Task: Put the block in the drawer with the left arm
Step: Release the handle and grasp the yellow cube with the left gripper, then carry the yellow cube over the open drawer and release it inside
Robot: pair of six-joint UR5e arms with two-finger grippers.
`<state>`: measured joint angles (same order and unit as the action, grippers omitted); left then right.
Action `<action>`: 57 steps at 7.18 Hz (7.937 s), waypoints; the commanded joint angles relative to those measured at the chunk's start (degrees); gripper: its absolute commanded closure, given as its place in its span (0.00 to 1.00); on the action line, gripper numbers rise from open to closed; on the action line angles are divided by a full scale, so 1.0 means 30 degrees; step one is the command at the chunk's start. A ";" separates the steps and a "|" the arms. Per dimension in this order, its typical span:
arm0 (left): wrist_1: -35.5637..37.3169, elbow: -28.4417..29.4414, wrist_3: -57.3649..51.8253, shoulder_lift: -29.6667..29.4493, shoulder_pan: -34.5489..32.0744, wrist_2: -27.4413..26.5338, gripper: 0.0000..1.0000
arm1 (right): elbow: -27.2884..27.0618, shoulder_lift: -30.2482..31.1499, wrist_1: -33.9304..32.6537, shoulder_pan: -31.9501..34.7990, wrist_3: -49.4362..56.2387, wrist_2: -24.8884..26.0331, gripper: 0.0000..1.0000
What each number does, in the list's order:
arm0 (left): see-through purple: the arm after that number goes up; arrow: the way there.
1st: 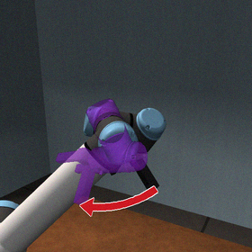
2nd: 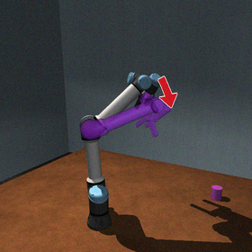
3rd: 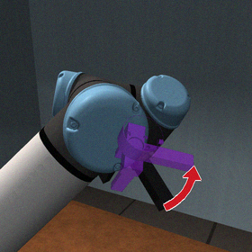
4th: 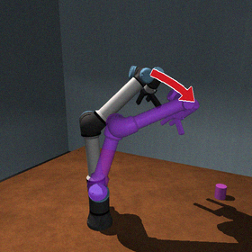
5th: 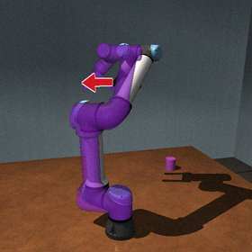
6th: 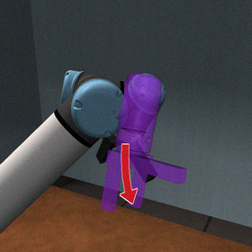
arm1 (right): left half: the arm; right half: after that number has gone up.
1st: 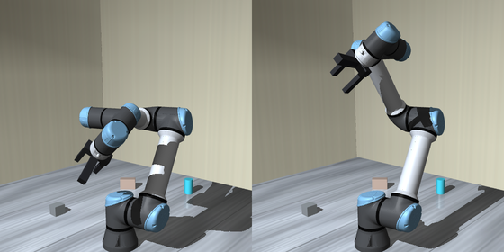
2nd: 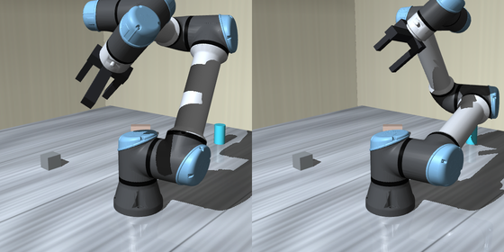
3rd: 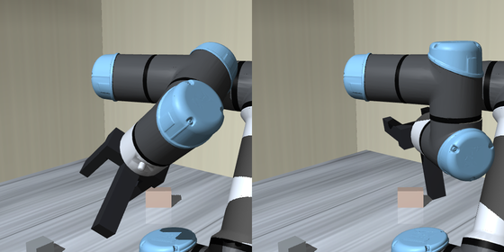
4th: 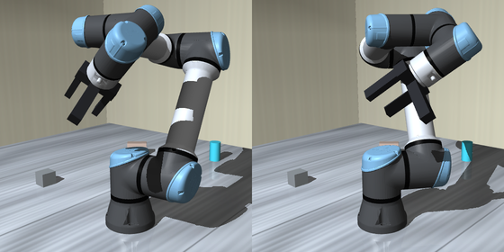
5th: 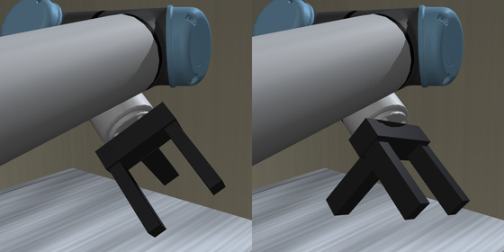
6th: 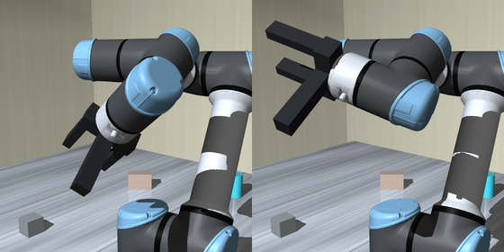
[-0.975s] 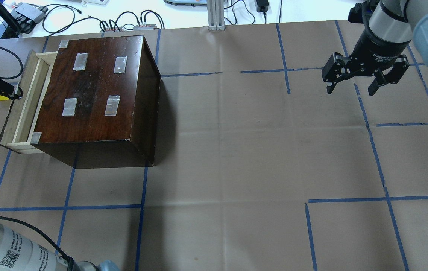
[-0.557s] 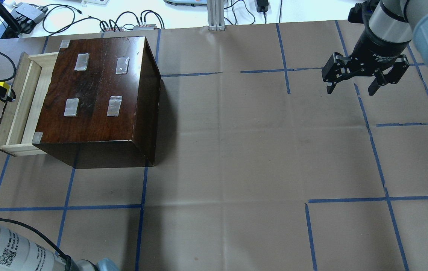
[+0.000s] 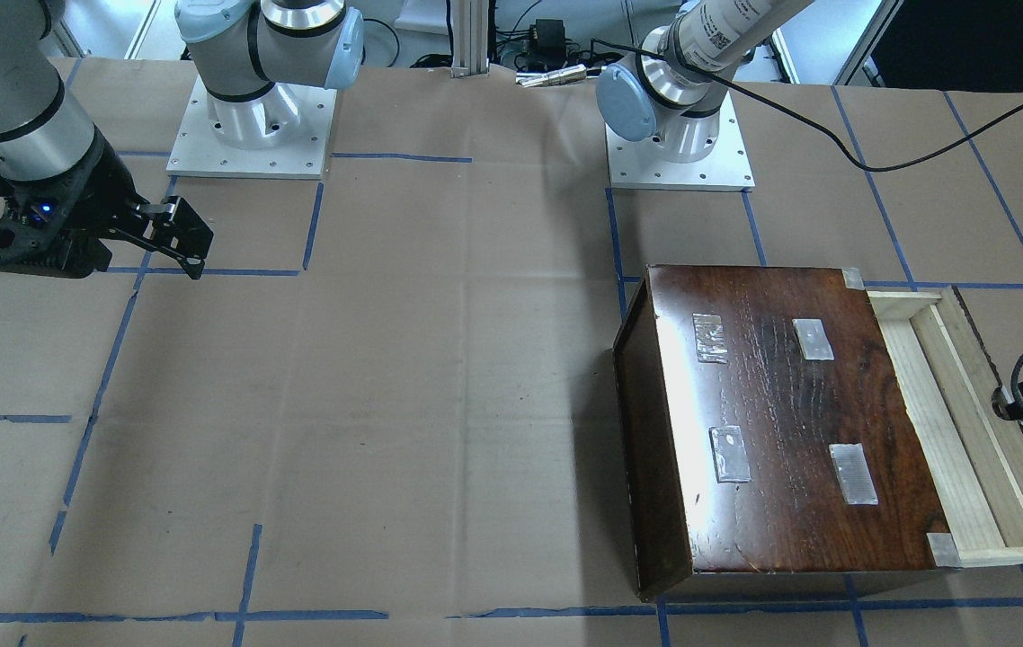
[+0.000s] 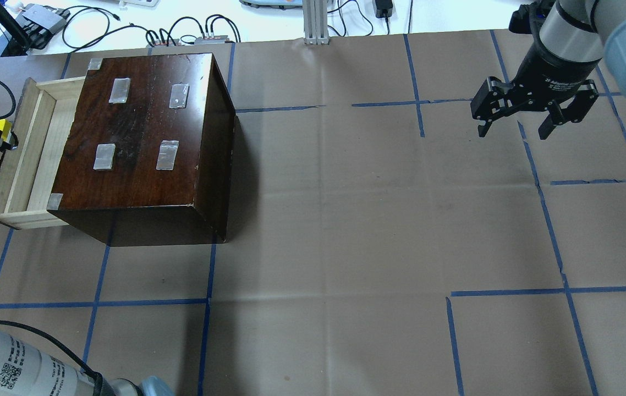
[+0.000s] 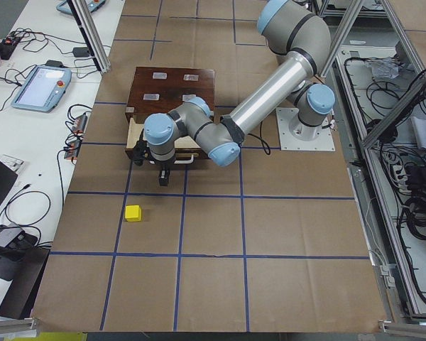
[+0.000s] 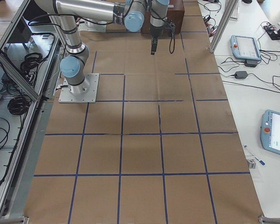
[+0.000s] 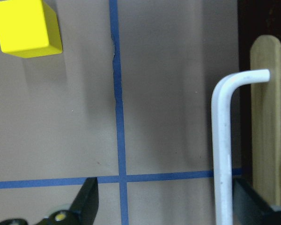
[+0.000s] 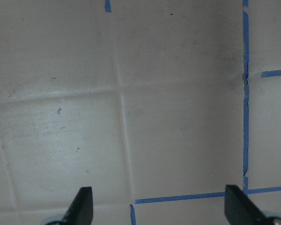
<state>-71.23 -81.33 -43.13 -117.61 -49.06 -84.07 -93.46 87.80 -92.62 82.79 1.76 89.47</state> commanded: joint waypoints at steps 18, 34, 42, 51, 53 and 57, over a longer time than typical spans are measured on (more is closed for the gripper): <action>-0.2066 1.2724 0.0664 -1.0190 -0.0230 0.0251 0.04 | 0.0010 0.0000 -0.0006 0.0000 0.0000 0.0000 0.00; -0.6170 0.8232 0.0957 -0.2621 -0.0142 -0.1565 0.70 | -0.0019 0.0000 0.0023 0.0000 0.0000 0.0000 0.00; -0.4500 0.0979 0.6022 0.2116 -0.4359 -0.1419 0.70 | -0.0019 0.0000 0.0023 0.0000 0.0000 0.0000 0.00; -0.1070 -0.0373 0.5792 0.2254 -0.4302 -0.1418 0.02 | -0.0019 0.0000 0.0023 0.0000 0.0000 0.0000 0.00; -0.1391 -0.0750 0.5937 0.3629 -0.4419 -0.1478 0.01 | -0.0019 0.0000 0.0023 0.0000 0.0000 0.0000 0.00; -0.1773 -0.3820 0.9150 0.7669 -0.6578 -0.1478 0.01 | -0.0018 0.0000 -0.0006 0.0000 0.0000 0.0000 0.00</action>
<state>-76.54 -89.46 -19.62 -98.62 -65.59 -88.50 -93.46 87.80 -92.63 82.79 1.76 89.47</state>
